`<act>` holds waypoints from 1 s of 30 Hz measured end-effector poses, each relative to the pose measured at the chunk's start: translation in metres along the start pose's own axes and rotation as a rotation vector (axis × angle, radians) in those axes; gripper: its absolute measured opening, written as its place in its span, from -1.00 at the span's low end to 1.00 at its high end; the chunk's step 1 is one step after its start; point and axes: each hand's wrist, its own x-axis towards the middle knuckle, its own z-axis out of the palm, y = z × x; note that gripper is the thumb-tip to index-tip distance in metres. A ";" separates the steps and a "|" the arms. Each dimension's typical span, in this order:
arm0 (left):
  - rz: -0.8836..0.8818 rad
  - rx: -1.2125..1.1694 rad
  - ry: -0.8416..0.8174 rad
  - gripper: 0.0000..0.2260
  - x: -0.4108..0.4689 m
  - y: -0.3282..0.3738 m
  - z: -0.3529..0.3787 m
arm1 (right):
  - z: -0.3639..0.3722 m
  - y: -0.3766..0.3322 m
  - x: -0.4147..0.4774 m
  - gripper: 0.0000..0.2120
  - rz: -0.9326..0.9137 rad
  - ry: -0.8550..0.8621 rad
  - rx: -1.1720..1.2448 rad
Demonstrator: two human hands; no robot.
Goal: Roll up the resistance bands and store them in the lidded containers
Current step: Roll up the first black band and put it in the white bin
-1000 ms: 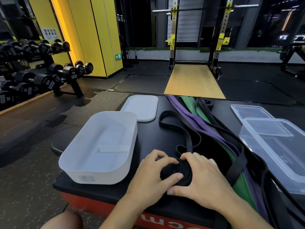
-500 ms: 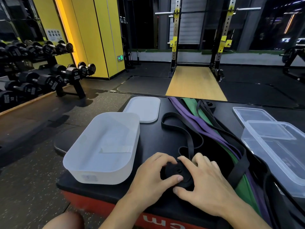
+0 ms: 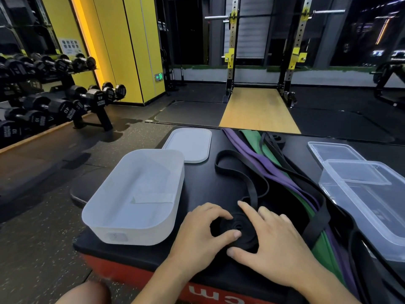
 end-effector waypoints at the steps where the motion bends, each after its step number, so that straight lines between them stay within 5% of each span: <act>1: -0.001 -0.004 -0.004 -0.72 0.000 -0.001 -0.001 | -0.001 0.002 -0.001 -0.03 -0.017 -0.022 -0.012; 13: 0.051 0.115 -0.076 -0.63 -0.003 0.005 -0.002 | 0.003 -0.003 0.004 -0.30 0.018 0.089 0.023; 25: 0.037 0.039 -0.086 -0.64 -0.001 -0.002 0.000 | 0.002 -0.003 0.000 0.00 0.004 0.007 -0.097; 30: 0.023 0.019 -0.093 -0.64 -0.001 -0.002 -0.001 | 0.001 -0.001 -0.002 -0.17 -0.030 -0.003 -0.050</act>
